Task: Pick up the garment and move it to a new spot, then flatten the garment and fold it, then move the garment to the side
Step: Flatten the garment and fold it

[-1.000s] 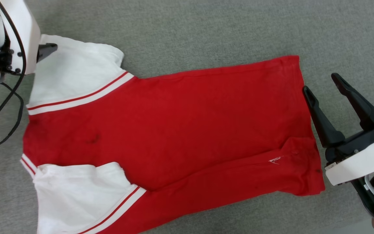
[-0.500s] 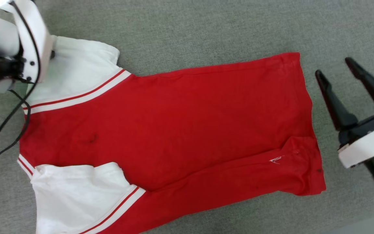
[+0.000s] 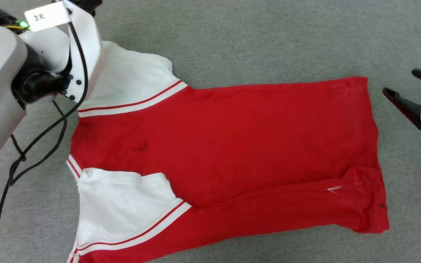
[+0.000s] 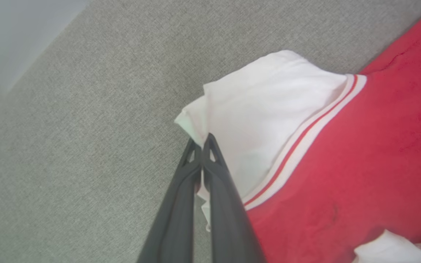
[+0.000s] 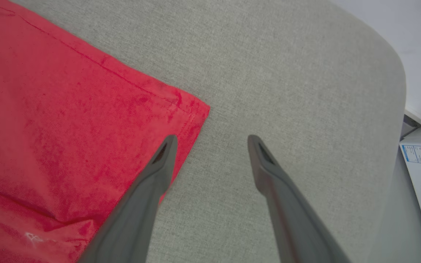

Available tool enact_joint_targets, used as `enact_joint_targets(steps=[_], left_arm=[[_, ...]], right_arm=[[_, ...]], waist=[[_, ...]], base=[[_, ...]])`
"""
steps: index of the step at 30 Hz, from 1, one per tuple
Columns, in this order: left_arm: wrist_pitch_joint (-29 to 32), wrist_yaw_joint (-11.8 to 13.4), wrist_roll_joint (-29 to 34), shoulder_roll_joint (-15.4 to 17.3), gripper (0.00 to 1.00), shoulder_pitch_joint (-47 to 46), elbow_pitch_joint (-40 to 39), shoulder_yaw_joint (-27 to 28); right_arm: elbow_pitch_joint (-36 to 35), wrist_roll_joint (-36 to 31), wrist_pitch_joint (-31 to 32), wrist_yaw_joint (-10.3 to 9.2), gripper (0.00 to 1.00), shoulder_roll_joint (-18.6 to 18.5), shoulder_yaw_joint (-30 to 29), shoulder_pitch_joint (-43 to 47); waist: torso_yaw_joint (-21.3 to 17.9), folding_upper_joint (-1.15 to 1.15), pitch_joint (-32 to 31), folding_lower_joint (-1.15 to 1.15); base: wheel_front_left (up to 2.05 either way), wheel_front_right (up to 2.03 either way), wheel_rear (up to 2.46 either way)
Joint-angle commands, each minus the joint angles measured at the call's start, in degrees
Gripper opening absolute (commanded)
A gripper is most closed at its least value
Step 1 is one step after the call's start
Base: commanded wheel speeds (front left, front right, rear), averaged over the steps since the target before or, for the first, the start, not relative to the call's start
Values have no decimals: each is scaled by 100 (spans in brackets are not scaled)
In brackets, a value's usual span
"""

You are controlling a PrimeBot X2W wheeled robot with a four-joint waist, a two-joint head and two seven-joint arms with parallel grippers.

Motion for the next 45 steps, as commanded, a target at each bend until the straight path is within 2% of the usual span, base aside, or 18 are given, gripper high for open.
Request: enact_joint_targets(steps=[1, 5, 8, 15, 17, 23, 24, 25, 30, 34, 45], left_arm=[[-60, -7, -17, -20, 0, -86, -112, -41], [-189, -5, -30, 21, 0, -193, -396, -159], [-306, -6, -84, 28, 0, -316, -554, -196], [-440, -6, -108, 54, 0, -538, -661, -271], [-485, -7, -122, 49, 0, -577, -700, -362], [-582, -6, -168, 30, 0, -631, -767, -531], [-595, -6, -173, 40, 0, -634, -771, -559], [-616, -6, -187, 53, 0, -626, -768, -600], [-852, -6, -264, 104, 0, -482, -744, -730], [-1118, -7, -373, 155, 0, -218, -773, -832], [-1607, 10, -365, 753, 0, 964, -1597, -1033]], right_arm=[[134, 179, 306, -2, 100, -67, 162, -214], [662, 571, 1031, -2, 100, -27, 472, -701], [1082, 619, 1263, -2, 100, 146, 604, -979], [1800, 547, 1186, -2, 100, 572, 889, -1301], [2167, 600, 1083, -2, 100, 806, 1119, -1234], [2563, 804, 1139, 12, 100, 853, 1669, -938], [2574, 825, 1058, 13, 29, 832, 1725, -944], [2590, 857, 955, 13, 0, 818, 1731, -984], [2700, 915, 376, -4, 0, 616, 1664, -1270], [2654, 1103, -139, -3, 0, 431, 1625, -1157], [1956, 1377, -1204, -3, 0, -242, 1960, -188]], waist=[[114, 0, 9, 0], [246, 0, 120, 0], [332, 0, 231, 0], [442, 0, 419, 0], [474, 0, 447, 0], [522, 0, 451, 0], [519, 0, 440, 0], [510, 0, 415, 0], [487, 0, 122, 0], [544, 0, -300, 0], [648, 0, -1323, 0]], base=[[0, 0, 0], [0, 0, 0], [0, 0, 0], [0, 0, 0], [0, 0, 0], [0, 0, 0], [0, 0, 0], [0, 0, 0], [0, 0, 0], [0, 0, 0], [0, 0, 0]])
